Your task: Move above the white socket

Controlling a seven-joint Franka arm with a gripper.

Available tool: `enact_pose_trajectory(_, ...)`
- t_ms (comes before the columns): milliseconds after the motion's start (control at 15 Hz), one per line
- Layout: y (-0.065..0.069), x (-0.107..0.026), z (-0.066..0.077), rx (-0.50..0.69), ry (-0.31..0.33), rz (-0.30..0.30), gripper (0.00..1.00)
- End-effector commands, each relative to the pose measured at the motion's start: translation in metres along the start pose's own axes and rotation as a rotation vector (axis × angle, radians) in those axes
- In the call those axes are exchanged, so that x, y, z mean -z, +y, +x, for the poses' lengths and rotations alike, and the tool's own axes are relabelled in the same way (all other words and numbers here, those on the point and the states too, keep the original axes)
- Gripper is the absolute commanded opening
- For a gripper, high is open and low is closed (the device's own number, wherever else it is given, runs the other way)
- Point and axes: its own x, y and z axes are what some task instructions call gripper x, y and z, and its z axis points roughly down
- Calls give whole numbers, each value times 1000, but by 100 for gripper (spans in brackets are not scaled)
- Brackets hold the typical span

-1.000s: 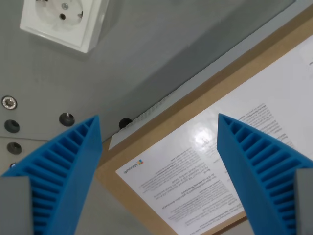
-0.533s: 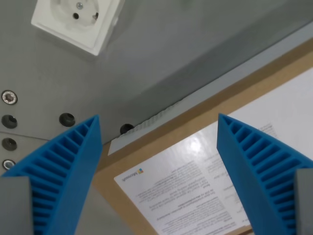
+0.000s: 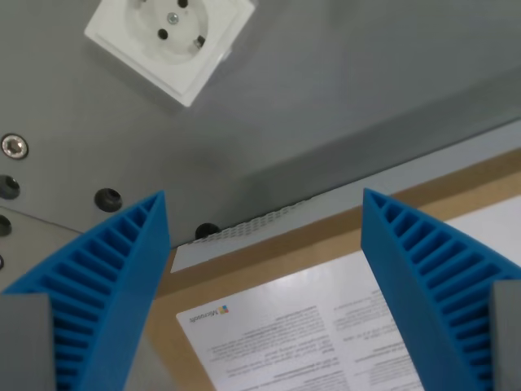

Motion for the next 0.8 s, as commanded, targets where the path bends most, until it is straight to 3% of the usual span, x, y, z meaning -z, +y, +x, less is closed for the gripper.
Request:
enact_pose_trajectory(67,-2,-4,12,341,19,45,100)
enact_pose_trajectory(800,-16,-25,39,687,53,81,100)
